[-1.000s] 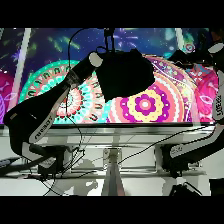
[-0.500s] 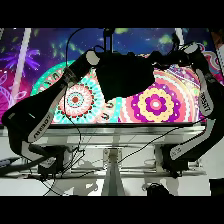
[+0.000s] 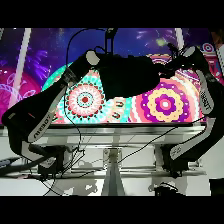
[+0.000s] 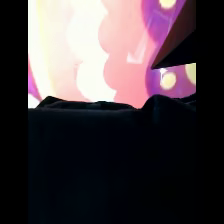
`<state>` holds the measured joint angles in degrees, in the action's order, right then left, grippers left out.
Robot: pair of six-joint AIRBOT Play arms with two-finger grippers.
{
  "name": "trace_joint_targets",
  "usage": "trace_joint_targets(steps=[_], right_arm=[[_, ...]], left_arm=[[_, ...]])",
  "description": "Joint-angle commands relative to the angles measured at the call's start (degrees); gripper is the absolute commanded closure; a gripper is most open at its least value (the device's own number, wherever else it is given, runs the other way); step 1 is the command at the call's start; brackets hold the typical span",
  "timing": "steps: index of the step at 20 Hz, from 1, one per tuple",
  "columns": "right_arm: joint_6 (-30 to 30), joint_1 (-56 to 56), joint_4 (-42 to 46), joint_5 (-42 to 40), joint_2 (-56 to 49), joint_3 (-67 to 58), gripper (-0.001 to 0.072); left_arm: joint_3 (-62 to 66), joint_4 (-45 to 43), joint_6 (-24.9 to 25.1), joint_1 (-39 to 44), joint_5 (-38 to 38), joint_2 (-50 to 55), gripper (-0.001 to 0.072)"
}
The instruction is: Fold the clothes and pants, and hang the long-sleeved shirts on hangers.
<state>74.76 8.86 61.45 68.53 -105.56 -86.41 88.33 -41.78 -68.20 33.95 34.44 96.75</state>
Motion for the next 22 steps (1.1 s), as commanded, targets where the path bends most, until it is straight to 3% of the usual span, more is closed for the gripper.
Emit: trace_joint_targets(steps=[1, 5, 6, 9, 10, 11, 12, 13, 18, 22], right_arm=[[0.42, 1.01, -8.92, 3.69, -2.78, 0.04, 0.0018], [0.13, -4.5, -20.17, 2.71, -6.47, 0.04, 0.0025], [-0.66, -6.38, -21.4, 0.87, -6.73, 0.04, 0.0069], [-0.9, -10.58, -21.59, -4.39, -6.69, -0.96, 0.0685], [-1.01, -10.93, -21.18, -4.61, -6.62, -2.21, 0.0685], [-0.98, -10.8, -20.52, -4.68, -6.32, -3.78, 0.0686], [-0.9, -9.99, -19.63, -4.66, -5.68, -5.62, 0.0686], [-0.74, -8.79, -18.67, -4.63, -4.68, -7.26, 0.0686], [7.39, 2.95, -7.65, -6.75, 6.78, -9.29, 0.0687], [13.94, 17.75, 0.13, -4.87, 16.0, -9.29, 0.0687]], left_arm=[[0.07, -0.02, 0.02, -0.15, 0.79, -0.02, 0.0002], [0.07, -0.07, 0.02, -0.26, 0.79, -0.02, 0.0002], [0.07, -0.22, 0.02, -0.37, 0.79, -0.02, 0.0003], [0.07, -0.26, 0.02, -1.51, 1.05, -0.04, 0.0015], [0.07, -0.31, 0.04, -2.47, 1.9, -0.07, 0.0073], [0.09, -0.76, 0.02, -3.72, 3.45, -0.15, 0.0217], [0.09, -2.84, 0.02, -5.29, 6.08, -0.46, 0.0411], [0.09, -5.6, 0.02, -6.91, 9.42, -0.92, 0.0655], [0.09, -27.28, -0.79, -14.16, 24.81, -7.21, 0.0679], [0.09, -49.24, -6.08, -14.53, 28.0, -16.55, 0.0679]])
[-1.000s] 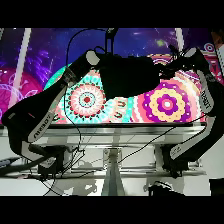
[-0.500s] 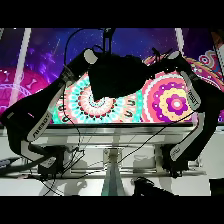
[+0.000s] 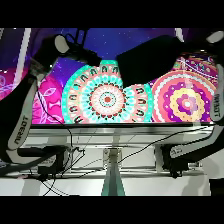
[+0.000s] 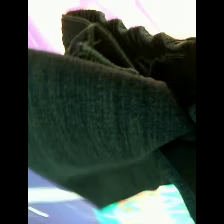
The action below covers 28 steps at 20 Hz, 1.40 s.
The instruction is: Fold the clothes and pants, and hang the long-sleeved shirts on hangers.
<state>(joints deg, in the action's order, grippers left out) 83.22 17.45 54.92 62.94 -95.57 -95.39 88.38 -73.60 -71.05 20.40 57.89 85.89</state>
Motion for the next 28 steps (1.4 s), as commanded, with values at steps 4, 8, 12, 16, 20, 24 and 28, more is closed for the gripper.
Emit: trace_joint_targets(steps=[4, 8, 12, 16, 20, 24, 28], right_arm=[[12.79, 25.64, 13.64, 4.96, 12.28, -0.31, 0.0687], [16.59, 39.54, 23.58, 13.77, 14.64, -0.28, 0.0687], [22.75, 47.43, 26.88, 21.68, 14.6, 1.44, 0.0663], [20.17, 47.93, 27.89, 22.01, 14.56, 3.67, 0.0022], [19.1, 45.79, 27.91, 21.84, 14.45, 3.67, 0.0027], [19.12, 38.86, 27.32, 20.9, 14.45, 3.67, 0.0556], [17.55, 23.58, 27.34, 16.7, 14.45, 3.67, 0.0686]], left_arm=[[0.04, -22.4, -3.15, -1.27, 4.55, -13.57, 0.0678], [0.02, -22.36, -3.15, -1.18, 4.55, -16.55, 0.0677], [0.02, -22.38, -3.15, -1.18, 4.52, -16.24, 0.0677], [0.02, -22.38, -3.15, -1.18, 4.52, -16.22, 0.0677], [0.02, -22.38, -3.15, -1.18, 4.52, -16.22, 0.0677], [0.02, -22.38, -3.15, -1.18, 4.52, -16.22, 0.0677], [0.02, -22.38, -3.15, -1.18, 4.52, -16.22, 0.0677]])
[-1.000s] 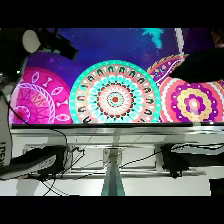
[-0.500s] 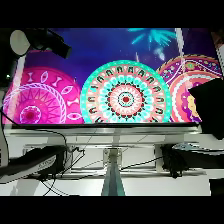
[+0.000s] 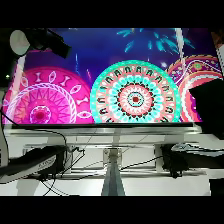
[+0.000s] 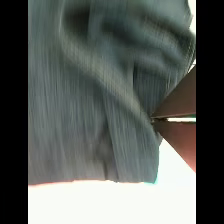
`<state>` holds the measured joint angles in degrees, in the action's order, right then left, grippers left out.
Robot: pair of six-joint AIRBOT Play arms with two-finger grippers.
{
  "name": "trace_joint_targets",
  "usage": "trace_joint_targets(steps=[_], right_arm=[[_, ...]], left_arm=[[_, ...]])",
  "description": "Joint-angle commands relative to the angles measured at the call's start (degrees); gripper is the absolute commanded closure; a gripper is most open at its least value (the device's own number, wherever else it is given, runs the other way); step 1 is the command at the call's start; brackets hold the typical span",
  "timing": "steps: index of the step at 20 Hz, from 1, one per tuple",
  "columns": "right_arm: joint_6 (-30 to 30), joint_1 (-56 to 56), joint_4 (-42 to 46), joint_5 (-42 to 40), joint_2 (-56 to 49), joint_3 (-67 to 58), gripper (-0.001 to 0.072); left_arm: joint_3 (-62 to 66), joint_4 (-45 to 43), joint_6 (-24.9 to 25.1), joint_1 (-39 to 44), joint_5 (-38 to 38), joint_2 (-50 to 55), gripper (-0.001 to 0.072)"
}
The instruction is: Fold the clothes and pants, and hang the long-sleeved shirts on hangers.
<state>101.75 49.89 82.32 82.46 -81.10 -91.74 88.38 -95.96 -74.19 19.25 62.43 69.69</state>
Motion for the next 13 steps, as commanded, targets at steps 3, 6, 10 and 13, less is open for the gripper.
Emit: trace_joint_targets(steps=[3, 6, 10, 13], right_arm=[[-5.29, -23.37, -0.07, -8.44, 0.07, 0.0, 0.0687], [-10.84, -36.48, 0.17, -12.92, 0.96, -0.04, 0.0687], [-16.59, -49.77, 0.63, -14.67, 3.21, -0.04, 0.0686], [-16.98, -54.93, 0.59, -14.27, 3.48, -0.04, 0.0686]], left_arm=[[0.02, -0.02, 0.0, -0.02, -0.02, -0.02, 0.0677], [0.02, -0.02, 0.0, -0.02, -0.02, -0.02, 0.0677], [0.02, -0.02, 0.0, -0.02, -0.02, -0.02, 0.0677], [0.02, -0.02, 0.02, -0.02, -0.02, -0.02, 0.0677]])
